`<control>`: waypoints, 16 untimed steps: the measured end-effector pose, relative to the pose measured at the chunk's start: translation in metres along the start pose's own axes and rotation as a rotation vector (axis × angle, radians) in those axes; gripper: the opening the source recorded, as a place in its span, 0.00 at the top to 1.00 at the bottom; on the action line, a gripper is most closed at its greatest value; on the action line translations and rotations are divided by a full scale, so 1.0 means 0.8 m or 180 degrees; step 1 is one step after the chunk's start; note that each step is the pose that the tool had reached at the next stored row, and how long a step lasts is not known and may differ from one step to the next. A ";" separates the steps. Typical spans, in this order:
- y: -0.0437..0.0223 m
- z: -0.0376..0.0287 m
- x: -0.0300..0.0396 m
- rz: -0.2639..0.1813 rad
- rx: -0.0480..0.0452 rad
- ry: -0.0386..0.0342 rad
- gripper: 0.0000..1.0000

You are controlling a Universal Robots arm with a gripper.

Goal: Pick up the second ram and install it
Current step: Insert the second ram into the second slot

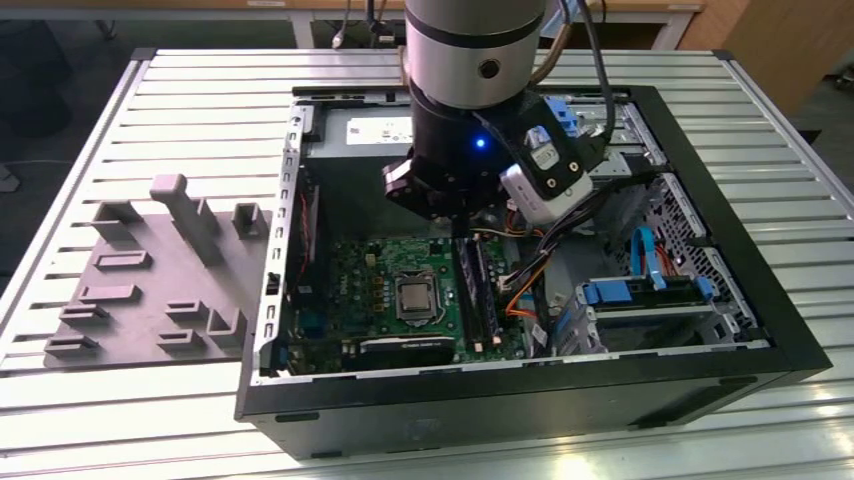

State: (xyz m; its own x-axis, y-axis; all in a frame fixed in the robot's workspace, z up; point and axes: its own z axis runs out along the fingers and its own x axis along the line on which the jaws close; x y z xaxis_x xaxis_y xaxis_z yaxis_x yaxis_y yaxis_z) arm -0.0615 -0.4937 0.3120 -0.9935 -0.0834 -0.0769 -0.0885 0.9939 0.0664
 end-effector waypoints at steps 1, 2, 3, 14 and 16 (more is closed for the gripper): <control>0.0000 0.0008 0.0001 0.0002 0.0000 0.0000 0.88; -0.0001 0.0015 0.0001 0.0004 0.0001 0.0000 0.88; -0.0001 0.0022 0.0002 0.0005 0.0001 0.0000 0.88; -0.0006 0.0091 0.0007 0.0022 0.0005 -0.0001 0.88; -0.0007 0.0112 0.0009 0.0028 0.0006 -0.0002 0.88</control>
State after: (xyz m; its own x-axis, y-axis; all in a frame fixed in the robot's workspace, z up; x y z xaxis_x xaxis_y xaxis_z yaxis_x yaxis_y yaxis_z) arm -0.0615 -0.4937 0.3030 -0.9942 -0.0747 -0.0768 -0.0797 0.9947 0.0650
